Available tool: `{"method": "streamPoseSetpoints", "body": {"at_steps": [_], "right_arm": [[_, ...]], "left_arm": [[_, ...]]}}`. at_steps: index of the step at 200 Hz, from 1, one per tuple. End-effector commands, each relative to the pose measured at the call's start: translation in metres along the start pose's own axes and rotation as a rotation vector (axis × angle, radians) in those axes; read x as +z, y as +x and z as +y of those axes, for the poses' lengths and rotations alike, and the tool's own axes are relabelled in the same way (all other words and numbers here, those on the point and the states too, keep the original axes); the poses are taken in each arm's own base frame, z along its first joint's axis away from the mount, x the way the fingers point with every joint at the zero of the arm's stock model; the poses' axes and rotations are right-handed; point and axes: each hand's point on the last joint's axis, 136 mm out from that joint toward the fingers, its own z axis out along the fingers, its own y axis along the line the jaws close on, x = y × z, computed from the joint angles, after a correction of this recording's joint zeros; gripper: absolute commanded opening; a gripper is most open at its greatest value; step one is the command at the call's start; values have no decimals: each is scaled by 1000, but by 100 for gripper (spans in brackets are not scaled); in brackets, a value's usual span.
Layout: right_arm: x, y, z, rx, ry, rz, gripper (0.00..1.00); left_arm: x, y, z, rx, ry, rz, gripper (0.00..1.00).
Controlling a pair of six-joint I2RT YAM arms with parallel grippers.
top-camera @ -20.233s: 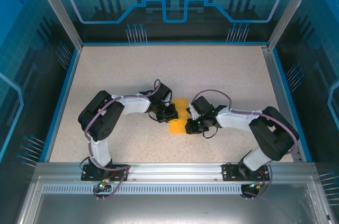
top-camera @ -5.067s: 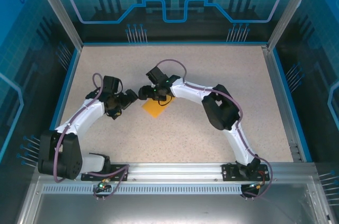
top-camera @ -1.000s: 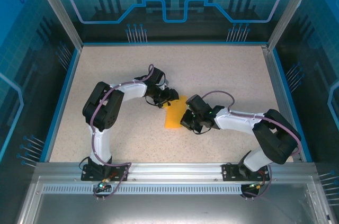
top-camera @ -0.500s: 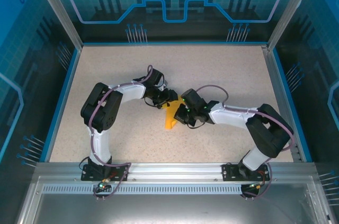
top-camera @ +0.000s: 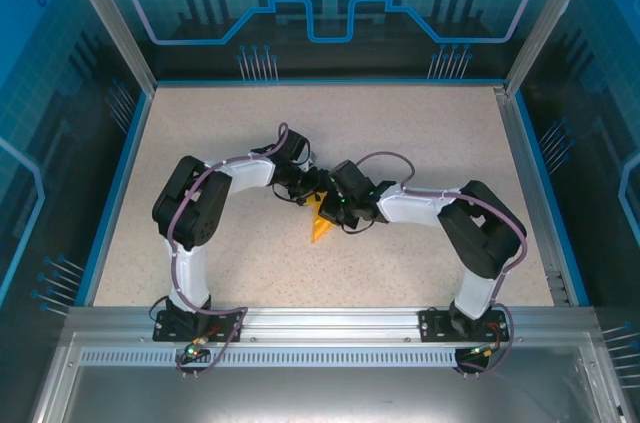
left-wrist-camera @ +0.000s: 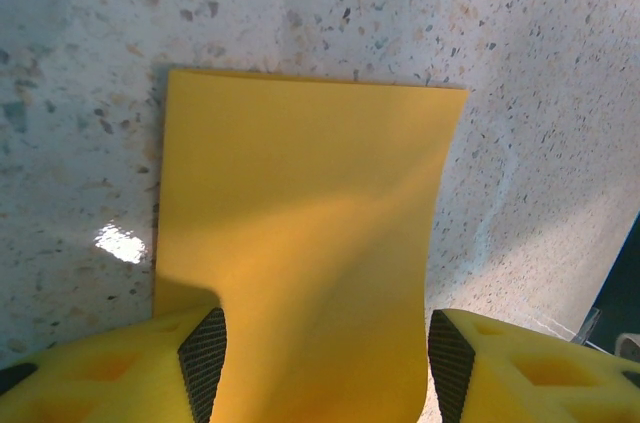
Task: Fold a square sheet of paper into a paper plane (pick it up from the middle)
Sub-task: Third fold the triangle at the center of the table.
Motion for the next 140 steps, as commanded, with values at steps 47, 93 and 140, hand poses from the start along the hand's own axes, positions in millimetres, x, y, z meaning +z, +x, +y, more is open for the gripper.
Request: {"method": "streamPoseSetpoints", "body": {"at_steps": [47, 93, 140], "right_arm": [[15, 1, 2, 1, 18, -24, 0], [23, -2, 4, -4, 18, -30, 0], [24, -4, -2, 2, 34, -45, 0]], "left_arm": [[1, 11, 18, -43, -63, 47, 60], [1, 11, 18, -42, -62, 50, 60], [2, 12, 18, -44, -62, 53, 60]]}}
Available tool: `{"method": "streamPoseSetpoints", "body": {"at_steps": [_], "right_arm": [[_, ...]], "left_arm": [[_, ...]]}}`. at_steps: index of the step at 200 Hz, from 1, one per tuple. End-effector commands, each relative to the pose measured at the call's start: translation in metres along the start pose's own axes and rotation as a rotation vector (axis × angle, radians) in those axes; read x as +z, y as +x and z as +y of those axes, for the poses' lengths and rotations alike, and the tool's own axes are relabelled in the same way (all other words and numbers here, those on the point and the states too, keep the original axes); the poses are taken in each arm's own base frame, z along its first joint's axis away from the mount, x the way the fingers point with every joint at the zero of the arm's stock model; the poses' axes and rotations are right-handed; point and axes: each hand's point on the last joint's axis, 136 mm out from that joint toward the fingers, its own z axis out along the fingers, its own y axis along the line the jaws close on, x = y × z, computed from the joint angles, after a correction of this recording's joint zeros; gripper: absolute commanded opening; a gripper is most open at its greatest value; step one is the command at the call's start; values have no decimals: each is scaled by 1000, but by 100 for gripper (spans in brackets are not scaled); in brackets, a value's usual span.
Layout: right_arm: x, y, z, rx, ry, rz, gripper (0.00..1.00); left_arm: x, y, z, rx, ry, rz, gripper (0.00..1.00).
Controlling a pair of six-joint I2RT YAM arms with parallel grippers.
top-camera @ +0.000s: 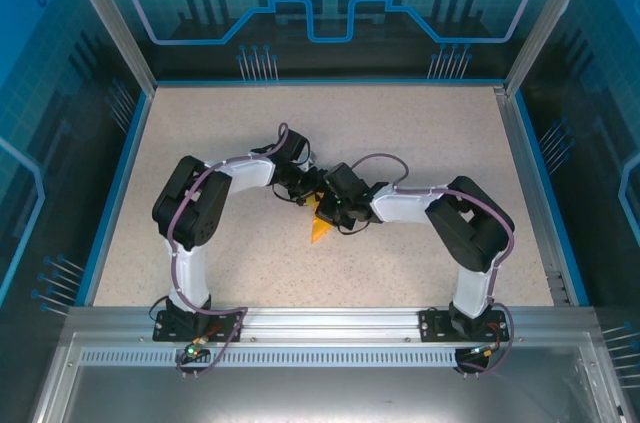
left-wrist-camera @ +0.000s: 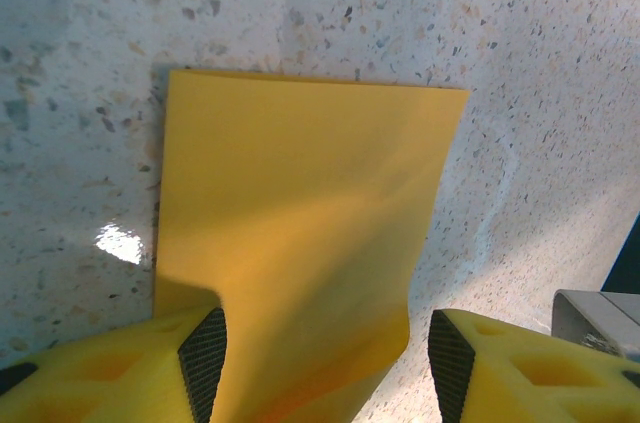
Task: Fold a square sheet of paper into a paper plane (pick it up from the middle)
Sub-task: Third fold the triangle at the center of the table.
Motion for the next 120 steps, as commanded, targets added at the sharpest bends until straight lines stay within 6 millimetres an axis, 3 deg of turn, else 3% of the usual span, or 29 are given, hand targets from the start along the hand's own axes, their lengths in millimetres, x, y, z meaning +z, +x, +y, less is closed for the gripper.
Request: {"method": "streamPoseSetpoints", "body": {"at_steps": [1, 120], "right_arm": [[6, 0, 1, -2, 13, -24, 0], [10, 1, 2, -22, 8, -11, 0]], "left_arm": [[2, 12, 18, -44, -63, 53, 60], [1, 13, 17, -41, -57, 55, 60]]}}
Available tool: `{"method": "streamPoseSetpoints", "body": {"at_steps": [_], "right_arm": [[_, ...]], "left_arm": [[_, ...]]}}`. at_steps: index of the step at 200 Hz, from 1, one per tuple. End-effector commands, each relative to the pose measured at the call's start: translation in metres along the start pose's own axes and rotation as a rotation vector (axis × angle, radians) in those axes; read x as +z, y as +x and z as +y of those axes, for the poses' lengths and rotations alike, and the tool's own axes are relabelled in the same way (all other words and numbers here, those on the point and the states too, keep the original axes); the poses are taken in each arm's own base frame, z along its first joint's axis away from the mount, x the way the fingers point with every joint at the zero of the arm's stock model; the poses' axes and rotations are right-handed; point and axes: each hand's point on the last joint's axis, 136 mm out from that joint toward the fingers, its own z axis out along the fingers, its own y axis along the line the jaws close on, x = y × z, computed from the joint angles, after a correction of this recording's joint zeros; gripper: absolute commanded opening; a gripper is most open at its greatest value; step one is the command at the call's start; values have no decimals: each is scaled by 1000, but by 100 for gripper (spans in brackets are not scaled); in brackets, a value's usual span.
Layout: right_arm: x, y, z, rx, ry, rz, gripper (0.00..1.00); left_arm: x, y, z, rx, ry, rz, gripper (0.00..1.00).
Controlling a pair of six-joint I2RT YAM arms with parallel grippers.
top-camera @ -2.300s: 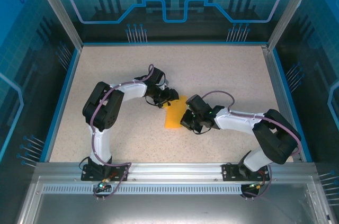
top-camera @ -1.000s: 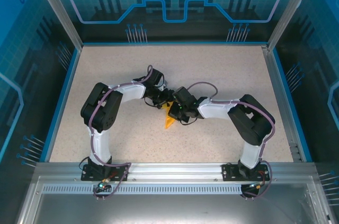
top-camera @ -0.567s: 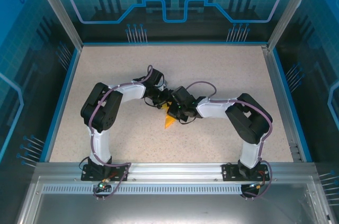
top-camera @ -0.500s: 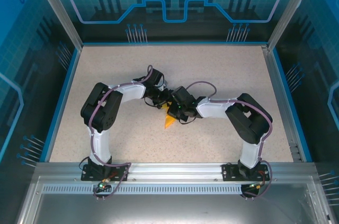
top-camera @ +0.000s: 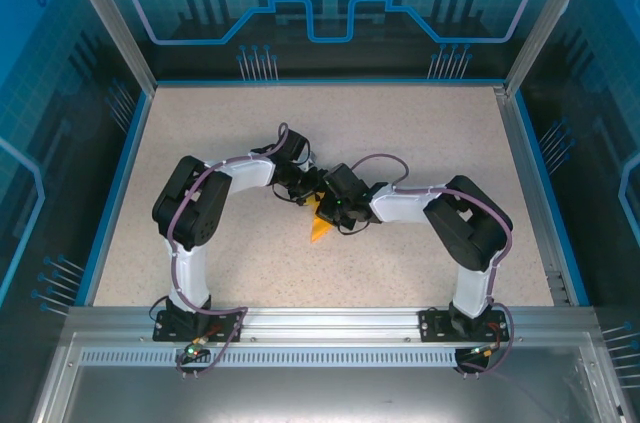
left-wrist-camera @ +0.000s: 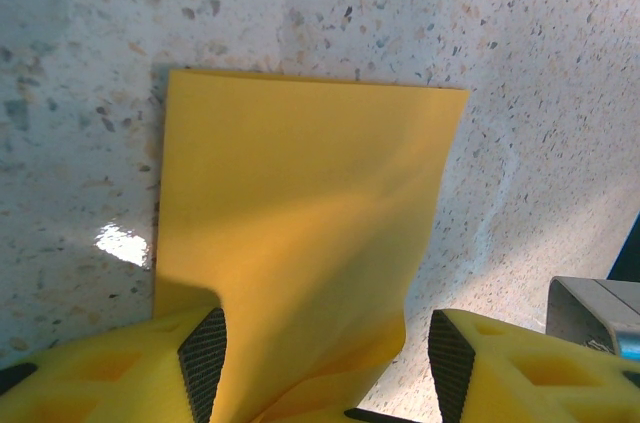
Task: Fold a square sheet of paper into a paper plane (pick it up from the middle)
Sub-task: Third fold the triangle at the center of the table.
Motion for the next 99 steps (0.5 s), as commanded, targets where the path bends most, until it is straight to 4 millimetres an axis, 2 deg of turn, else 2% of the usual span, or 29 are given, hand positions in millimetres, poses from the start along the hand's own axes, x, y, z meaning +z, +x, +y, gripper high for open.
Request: {"method": "streamPoseSetpoints", "body": {"at_steps": [1, 99], "right_arm": [[7, 4, 5, -27, -3, 4, 0], [5, 7, -3, -55, 44, 27, 0]], "left_arm": [[1, 13, 17, -41, -58, 56, 60], [1, 13, 17, -39, -57, 57, 60]]}}
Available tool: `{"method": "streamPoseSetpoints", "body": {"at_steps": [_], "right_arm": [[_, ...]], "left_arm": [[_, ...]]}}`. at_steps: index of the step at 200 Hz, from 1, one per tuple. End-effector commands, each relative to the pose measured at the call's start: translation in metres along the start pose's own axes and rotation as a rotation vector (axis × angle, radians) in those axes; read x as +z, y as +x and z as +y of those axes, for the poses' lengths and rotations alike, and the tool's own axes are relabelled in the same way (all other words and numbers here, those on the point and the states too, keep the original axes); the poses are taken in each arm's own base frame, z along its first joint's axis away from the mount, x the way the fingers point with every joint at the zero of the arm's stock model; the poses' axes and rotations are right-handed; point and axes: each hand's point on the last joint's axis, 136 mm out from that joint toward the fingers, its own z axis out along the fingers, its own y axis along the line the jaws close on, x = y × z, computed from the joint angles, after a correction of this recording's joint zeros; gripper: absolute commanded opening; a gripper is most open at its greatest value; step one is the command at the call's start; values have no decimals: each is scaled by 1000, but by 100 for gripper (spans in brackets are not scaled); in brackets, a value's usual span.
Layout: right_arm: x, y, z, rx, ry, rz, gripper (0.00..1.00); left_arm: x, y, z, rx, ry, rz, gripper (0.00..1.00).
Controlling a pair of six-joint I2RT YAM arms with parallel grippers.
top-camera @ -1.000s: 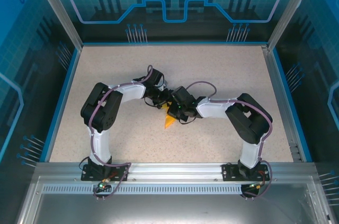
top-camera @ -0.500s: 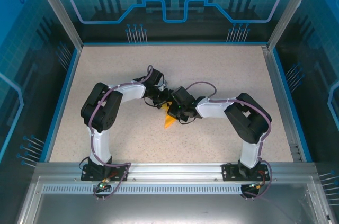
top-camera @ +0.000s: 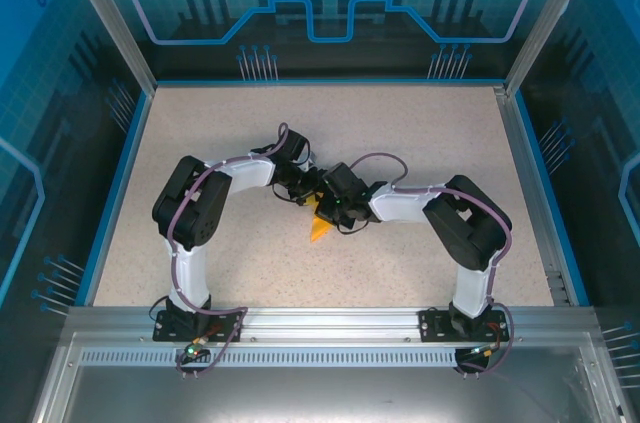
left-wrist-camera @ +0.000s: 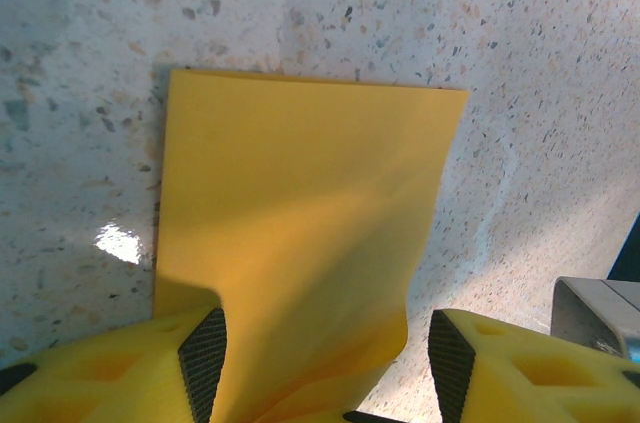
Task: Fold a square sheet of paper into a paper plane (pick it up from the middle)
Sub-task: Third fold the triangle at the center of the table.
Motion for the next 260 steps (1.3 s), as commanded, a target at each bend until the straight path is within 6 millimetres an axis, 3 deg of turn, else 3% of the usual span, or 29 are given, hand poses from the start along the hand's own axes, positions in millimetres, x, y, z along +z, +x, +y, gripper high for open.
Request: {"method": "streamPoseSetpoints", "body": {"at_steps": [1, 119, 191, 213, 260], "right_arm": [[5, 7, -4, -33, 39, 23, 0], [10, 12, -8, -61, 61, 52, 0], [13, 15, -16, -58, 88, 63, 0], [14, 16, -19, -56, 97, 67, 7], [12, 16, -22, -48, 92, 63, 33]], "left_arm": [[1, 14, 17, -39, -57, 57, 60], [0, 14, 16, -38, -54, 61, 60], [-30, -2, -8, -24, -3, -16, 60], [-44, -11, -5, -49, 10, -55, 60], [-69, -23, 18, -121, 11, -124, 61]]}}
